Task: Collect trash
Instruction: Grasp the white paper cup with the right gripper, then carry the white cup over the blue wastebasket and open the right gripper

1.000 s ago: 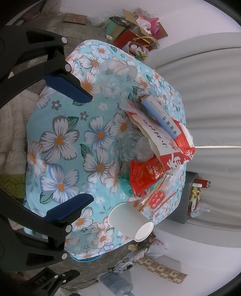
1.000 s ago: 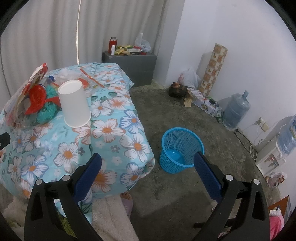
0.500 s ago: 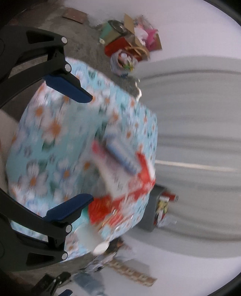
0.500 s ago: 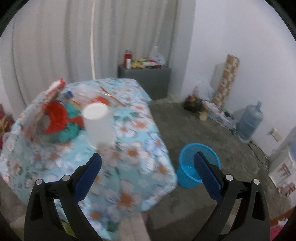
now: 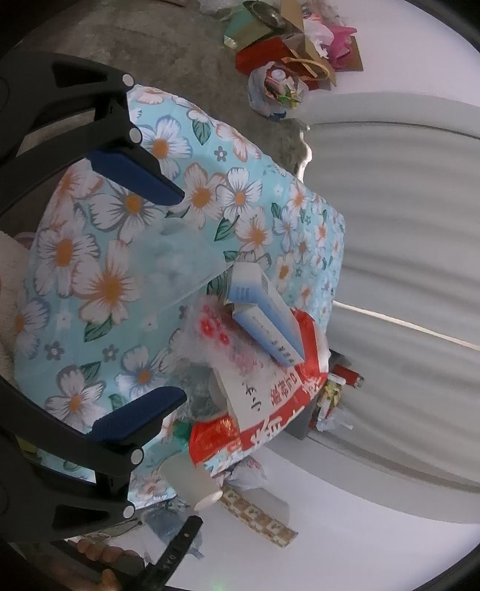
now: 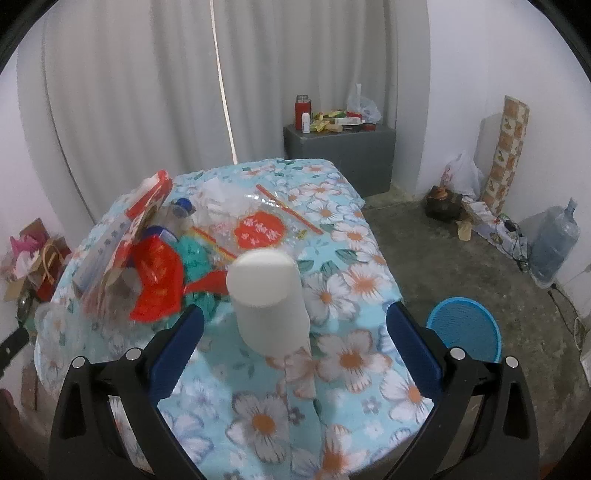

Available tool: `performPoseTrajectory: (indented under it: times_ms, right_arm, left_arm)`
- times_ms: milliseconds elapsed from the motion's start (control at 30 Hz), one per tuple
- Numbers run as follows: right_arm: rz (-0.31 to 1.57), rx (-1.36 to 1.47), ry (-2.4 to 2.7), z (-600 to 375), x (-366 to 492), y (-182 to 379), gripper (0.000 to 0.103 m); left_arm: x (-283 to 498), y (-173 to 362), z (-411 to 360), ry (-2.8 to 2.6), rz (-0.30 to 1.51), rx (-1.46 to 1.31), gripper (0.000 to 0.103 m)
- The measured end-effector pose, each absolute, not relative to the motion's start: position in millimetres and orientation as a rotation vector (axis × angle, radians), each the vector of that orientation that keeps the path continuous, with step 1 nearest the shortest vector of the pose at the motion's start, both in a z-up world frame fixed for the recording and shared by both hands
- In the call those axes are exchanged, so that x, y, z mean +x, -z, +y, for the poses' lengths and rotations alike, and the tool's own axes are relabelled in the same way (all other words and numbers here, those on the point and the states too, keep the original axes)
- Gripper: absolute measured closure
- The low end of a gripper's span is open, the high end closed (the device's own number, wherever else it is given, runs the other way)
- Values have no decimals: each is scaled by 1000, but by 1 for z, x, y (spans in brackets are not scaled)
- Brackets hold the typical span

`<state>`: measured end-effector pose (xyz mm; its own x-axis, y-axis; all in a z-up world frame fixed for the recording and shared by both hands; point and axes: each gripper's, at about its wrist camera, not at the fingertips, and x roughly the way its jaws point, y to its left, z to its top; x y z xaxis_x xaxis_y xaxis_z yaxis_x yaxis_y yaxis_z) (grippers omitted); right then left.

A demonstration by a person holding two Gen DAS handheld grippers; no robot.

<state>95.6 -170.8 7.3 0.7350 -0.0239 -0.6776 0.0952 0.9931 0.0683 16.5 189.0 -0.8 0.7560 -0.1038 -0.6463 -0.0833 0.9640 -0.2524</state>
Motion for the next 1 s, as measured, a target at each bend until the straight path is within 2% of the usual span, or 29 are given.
performPoseTrajectory:
  times_ms: [167,200,233,300,333,400,467,500,633,733,1000]
  right_arm:
    - [751,109,60,-166,117,-3,13]
    - [755,111,56,-166,120,-1,14]
    - [759,116,47,-165,125,1,15]
    - [775,122,38,-163,133,7,17]
    - [787,129,30,-162,138,11,20]
    - [813,141,21,-162,145,17,26]
    - [841,174,11,-164,150,23,37]
    - [851,190,6,-166,151,26,46]
    - [849,269,-33,-177,145,28,47]
    - [824,303,-44,-186,133,21,47]
    - [715,377,15,-238,81,1,47]
  left_arm:
    - [43,3,184,-62,723,-222,9]
    - [46,4,184,-65,723,-217,16]
    - [50,6,184,-70,728,-209,32]
    - [61,14,185,-79,784,-184,44]
    - [63,18,186,-82,812,-183,54]
    - [62,24,193,-89,836,-206,58]
    - [56,22,199,-94,828,-215,65]
    - [53,21,200,-99,830,-209,70]
    - [43,18,207,-93,821,-203,92]
    - [34,13,212,-106,820,-229,98]
    - [12,-25,189,-58,763,-203,99]
